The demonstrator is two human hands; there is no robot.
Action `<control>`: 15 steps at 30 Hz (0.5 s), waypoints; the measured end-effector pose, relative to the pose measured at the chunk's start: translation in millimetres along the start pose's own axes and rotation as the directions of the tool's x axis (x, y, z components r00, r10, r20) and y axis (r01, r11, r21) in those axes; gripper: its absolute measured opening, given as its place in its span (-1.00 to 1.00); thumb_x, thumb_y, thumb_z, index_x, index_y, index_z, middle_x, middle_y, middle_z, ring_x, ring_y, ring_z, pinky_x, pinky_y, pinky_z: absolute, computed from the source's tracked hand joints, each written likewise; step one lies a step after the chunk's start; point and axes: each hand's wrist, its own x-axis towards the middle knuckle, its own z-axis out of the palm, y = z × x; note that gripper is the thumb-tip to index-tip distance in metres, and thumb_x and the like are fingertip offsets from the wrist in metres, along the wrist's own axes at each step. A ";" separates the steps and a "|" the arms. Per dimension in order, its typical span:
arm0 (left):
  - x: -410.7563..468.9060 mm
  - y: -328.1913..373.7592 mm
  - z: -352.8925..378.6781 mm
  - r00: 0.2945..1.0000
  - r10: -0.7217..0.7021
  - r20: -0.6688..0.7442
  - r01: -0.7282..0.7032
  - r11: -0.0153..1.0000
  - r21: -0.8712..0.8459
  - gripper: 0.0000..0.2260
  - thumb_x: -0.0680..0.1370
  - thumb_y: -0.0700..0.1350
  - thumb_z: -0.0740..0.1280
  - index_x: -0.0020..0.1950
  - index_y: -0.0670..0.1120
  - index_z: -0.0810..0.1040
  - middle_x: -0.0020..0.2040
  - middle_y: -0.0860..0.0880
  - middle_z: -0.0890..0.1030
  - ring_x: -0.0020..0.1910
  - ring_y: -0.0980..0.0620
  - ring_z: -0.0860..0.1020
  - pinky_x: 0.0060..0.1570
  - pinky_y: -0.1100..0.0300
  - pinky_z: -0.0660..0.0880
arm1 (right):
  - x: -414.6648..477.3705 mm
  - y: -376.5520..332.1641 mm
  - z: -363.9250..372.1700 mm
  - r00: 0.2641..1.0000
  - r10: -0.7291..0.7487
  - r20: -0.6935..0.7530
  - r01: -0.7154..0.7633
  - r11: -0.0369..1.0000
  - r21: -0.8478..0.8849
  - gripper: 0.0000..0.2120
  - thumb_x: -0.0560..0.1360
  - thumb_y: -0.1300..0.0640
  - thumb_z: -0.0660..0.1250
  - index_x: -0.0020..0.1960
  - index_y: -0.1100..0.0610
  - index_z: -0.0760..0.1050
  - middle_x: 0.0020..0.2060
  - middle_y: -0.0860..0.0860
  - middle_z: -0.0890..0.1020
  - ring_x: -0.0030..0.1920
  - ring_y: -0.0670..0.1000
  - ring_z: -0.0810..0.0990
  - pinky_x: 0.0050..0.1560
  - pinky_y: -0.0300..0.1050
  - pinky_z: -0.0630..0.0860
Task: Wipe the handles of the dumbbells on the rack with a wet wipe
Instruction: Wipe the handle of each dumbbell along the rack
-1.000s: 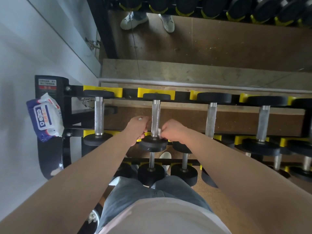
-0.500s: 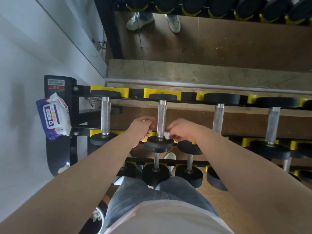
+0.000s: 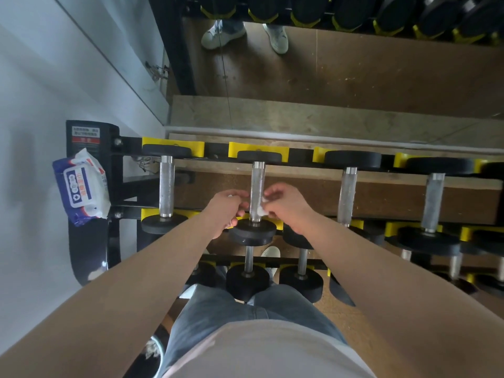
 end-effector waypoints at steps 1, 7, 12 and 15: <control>0.3 -0.2 0.8 1.000 -0.004 -0.005 0.004 1.000 -0.003 -0.74 0.67 -0.27 0.18 0.16 -0.07 0.63 -0.23 -0.04 0.63 -0.39 0.10 0.44 -0.41 0.23 0.29 | -5.1 5.5 2.7 1.000 -0.010 0.016 0.012 0.994 -0.106 -0.73 0.45 0.34 0.48 0.03 0.05 0.56 -0.01 0.01 0.63 -0.01 0.00 0.65 -0.11 -0.17 0.61; 1.1 1.6 2.4 1.000 -0.011 -0.022 0.011 1.000 -0.001 -0.77 0.68 -0.27 0.18 0.13 -0.07 0.62 -0.20 -0.06 0.62 -0.37 0.10 0.45 -0.40 0.24 0.32 | -0.3 -14.0 8.0 0.968 -0.191 -0.162 0.166 0.973 -0.158 -0.88 0.53 0.20 0.45 -0.06 0.00 0.58 -0.11 -0.10 0.64 -0.06 -0.12 0.61 -0.08 -0.25 0.50; 2.9 3.5 4.8 0.999 -0.009 -0.040 0.009 1.000 -0.009 -0.79 0.68 -0.26 0.21 0.11 -0.07 0.63 -0.18 -0.07 0.61 -0.35 0.10 0.45 -0.40 0.25 0.33 | 5.3 -30.3 11.0 0.914 -0.265 -0.308 0.241 0.964 -0.114 -0.92 0.59 0.15 0.40 0.04 -0.01 0.59 -0.11 -0.17 0.61 -0.09 -0.20 0.55 -0.13 -0.32 0.43; 4.1 3.3 5.8 1.000 -0.005 -0.030 0.004 0.999 -0.033 -0.79 0.67 -0.26 0.20 0.11 -0.08 0.61 -0.20 -0.07 0.60 -0.37 0.09 0.44 -0.41 0.24 0.32 | -6.4 -4.7 16.4 0.927 -0.273 -0.255 0.234 0.957 -0.173 -0.93 0.58 0.11 0.42 0.02 -0.04 0.57 -0.11 -0.20 0.58 -0.08 -0.22 0.54 -0.07 -0.32 0.44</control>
